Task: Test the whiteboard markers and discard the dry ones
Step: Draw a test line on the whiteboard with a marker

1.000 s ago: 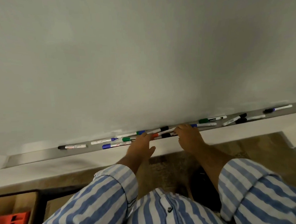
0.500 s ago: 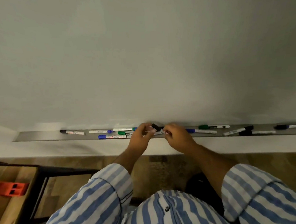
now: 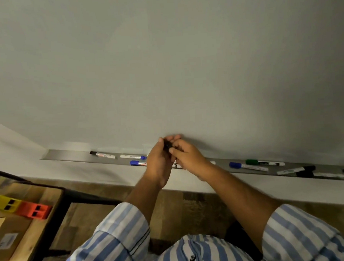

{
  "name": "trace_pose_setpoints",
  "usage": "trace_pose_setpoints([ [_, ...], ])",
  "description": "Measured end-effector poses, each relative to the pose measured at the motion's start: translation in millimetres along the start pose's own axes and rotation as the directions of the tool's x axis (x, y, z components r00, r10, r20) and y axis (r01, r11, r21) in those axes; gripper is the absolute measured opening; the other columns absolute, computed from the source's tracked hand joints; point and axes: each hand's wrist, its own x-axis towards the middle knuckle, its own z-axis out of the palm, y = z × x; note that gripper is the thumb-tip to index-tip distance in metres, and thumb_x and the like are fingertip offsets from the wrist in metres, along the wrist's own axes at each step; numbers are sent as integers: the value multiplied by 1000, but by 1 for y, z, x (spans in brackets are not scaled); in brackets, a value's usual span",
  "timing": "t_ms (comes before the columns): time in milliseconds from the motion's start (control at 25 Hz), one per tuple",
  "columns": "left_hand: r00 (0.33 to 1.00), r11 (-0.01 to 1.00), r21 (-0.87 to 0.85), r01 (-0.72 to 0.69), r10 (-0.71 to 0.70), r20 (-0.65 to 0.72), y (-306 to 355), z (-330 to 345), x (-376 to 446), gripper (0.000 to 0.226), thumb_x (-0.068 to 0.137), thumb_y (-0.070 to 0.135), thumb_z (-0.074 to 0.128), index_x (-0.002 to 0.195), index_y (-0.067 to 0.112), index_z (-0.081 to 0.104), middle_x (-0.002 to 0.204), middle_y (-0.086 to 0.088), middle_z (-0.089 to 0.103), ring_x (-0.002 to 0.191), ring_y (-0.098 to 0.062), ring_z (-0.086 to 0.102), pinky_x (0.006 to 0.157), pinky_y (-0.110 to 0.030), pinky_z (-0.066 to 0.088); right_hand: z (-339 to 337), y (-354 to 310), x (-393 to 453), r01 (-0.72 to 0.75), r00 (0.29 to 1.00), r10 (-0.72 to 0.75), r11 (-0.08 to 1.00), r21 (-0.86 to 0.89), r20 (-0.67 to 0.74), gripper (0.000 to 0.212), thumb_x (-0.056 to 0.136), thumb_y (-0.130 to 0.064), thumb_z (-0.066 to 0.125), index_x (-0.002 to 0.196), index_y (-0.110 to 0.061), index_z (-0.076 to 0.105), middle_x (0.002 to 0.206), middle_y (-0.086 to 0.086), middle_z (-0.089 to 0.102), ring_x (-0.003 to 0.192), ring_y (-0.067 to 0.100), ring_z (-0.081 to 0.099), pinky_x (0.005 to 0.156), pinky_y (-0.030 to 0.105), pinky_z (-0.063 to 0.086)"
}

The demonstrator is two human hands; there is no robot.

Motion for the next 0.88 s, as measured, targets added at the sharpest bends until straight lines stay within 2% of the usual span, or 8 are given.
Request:
trace_pose_setpoints([
  [120, 988, 996, -35, -87, 82, -131, 19, -6, 3, 43, 115, 33, 32, 105, 9, 66, 114, -15, 73, 108, -24, 70, 99, -38, 56, 29, -20, 11, 48, 995, -42, 997, 53, -93, 25, 109, -21, 58, 130, -17, 70, 114, 0, 75, 98, 11, 69, 94, 31, 58],
  [200, 968, 991, -41, -129, 117, -220, 27, -9, 7, 40, 115, 32, 37, 100, 9, 66, 102, -16, 70, 99, -25, 68, 101, -40, 55, 48, -33, 17, 96, 983, -100, 995, -28, -156, 26, 109, -25, 58, 130, -21, 73, 123, 1, 77, 111, 15, 72, 106, 38, 58],
  [360, 908, 964, -192, -182, 90, -409, 63, -25, 9, 41, 115, 36, 35, 85, 16, 54, 73, -5, 62, 81, -28, 68, 82, -41, 58, 84, -49, 12, 169, 954, -250, 905, -390, -167, 31, 107, -48, 49, 132, -41, 65, 118, -6, 78, 105, 20, 73, 91, 43, 61],
  [440, 884, 966, -127, -225, 147, -443, 81, -29, 11, 37, 115, 35, 32, 89, 16, 49, 68, -3, 61, 74, -26, 68, 76, -38, 57, 80, -51, 18, 195, 921, -331, 848, -493, -206, 32, 109, -50, 50, 130, -34, 67, 109, -1, 79, 97, 24, 73, 82, 44, 60],
  [560, 917, 952, -27, -303, 284, -280, 131, -67, -5, 33, 115, 34, 32, 98, 13, 52, 79, -8, 70, 77, -21, 70, 81, -37, 60, 115, -89, 21, 300, 873, -388, 904, -304, -296, 23, 110, -41, 53, 99, -27, 68, 76, -1, 66, 69, 18, 61, 69, 44, 55],
  [680, 917, 930, 63, -363, 368, -151, 145, -63, -16, 34, 115, 33, 35, 100, 12, 56, 88, -10, 73, 80, -19, 70, 79, -34, 59, 107, -116, 14, 343, 901, -328, 939, 4, -283, 32, 107, -33, 50, 84, -14, 63, 72, 16, 59, 60, 18, 49, 60, 38, 42],
  [760, 891, 892, 96, -442, 449, -66, 171, -62, -25, 32, 115, 32, 39, 104, 10, 60, 93, -9, 74, 82, -19, 69, 79, -35, 58, 112, -141, 4, 387, 902, -343, 912, 138, -261, 29, 106, -23, 49, 95, -6, 69, 79, 20, 63, 62, 20, 51, 57, 37, 43],
  [880, 764, 741, 205, -640, 641, 70, 228, -52, -38, 23, 112, 24, 47, 112, 8, 64, 102, -10, 76, 94, -24, 73, 83, -37, 61, 113, -190, -9, 502, 853, -441, 840, 207, -279, 22, 110, -7, 52, 128, -14, 64, 94, 8, 75, 71, 22, 60, 60, 34, 52],
])
